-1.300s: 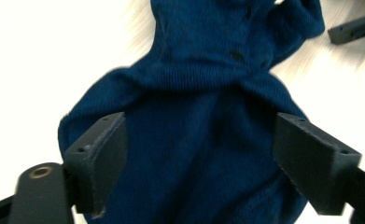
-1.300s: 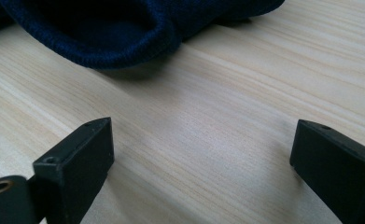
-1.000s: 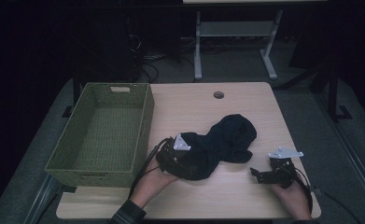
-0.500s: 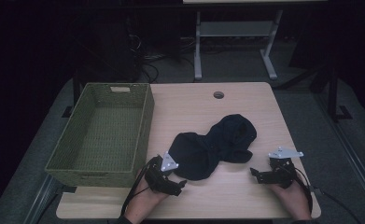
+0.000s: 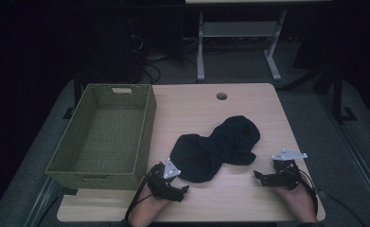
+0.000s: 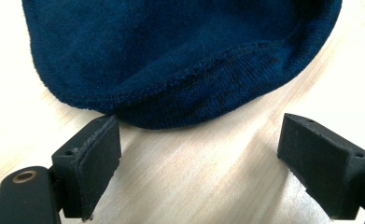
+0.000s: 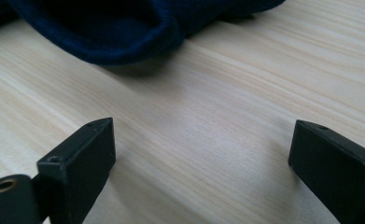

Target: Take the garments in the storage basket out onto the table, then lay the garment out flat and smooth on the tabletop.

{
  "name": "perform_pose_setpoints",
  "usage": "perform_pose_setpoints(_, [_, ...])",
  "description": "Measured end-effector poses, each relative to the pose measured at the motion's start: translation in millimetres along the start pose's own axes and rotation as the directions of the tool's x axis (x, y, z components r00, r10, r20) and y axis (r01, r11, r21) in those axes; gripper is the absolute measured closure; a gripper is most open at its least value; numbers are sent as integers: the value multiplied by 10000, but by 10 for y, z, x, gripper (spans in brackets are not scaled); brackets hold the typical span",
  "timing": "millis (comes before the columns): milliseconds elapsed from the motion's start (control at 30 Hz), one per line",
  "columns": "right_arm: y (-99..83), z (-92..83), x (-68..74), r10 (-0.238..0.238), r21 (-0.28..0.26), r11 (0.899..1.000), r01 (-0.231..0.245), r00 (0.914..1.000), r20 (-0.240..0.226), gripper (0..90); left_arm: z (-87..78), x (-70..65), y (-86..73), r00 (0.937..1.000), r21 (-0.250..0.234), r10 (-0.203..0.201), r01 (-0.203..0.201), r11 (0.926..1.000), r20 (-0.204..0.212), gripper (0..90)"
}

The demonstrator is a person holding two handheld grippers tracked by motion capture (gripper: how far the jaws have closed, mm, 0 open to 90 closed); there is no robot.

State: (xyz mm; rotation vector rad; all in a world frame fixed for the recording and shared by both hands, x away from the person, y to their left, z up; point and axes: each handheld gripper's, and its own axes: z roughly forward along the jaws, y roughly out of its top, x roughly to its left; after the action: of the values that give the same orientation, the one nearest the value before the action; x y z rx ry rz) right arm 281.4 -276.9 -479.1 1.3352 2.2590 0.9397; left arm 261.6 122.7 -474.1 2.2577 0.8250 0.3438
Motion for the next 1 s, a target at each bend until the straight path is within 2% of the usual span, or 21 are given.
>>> perform_pose_setpoints(67, [14, -44, 0, -18, -184, 9998, 16, 9999, -122, 137, 11, 8, -31, 10000, -317, 23, -21, 9995, 72, 128])
perform_pose_setpoints(267, [70, -169, -31, 147, -506, 9986, -168, 9990, -414, 181, 9, 10, -35, 10000, -322, 33, -31, 9995, 70, 129])
perform_pose_setpoints(400, [144, -245, -33, -27, -704, 9975, -10, 9986, -527, 213, 7, 14, -36, 10000, -314, 10, -7, 9995, 90, 131])
perform_pose_setpoints(567, [235, -289, -40, 56, -574, 9983, -104, 9965, -838, 244, 10, 9, -38, 10000, -350, -30, 33, 9994, 88, 131])
perform_pose_setpoints(700, [339, -357, 12, -230, -791, 9968, 146, 9940, -1069, 303, 7, 10, -39, 10000, -342, -22, 25, 9994, 94, 131])
perform_pose_setpoints(833, [429, -337, 37, -537, -812, 9957, 436, 9906, -1258, 367, 8, 10, -39, 10000, -341, -20, 24, 9994, 94, 130])
perform_pose_setpoints(1000, [487, -205, -7, -589, -630, 9968, 501, 9873, -1476, 469, 7, 10, -39, 10000, -340, -21, 24, 9994, 95, 130])
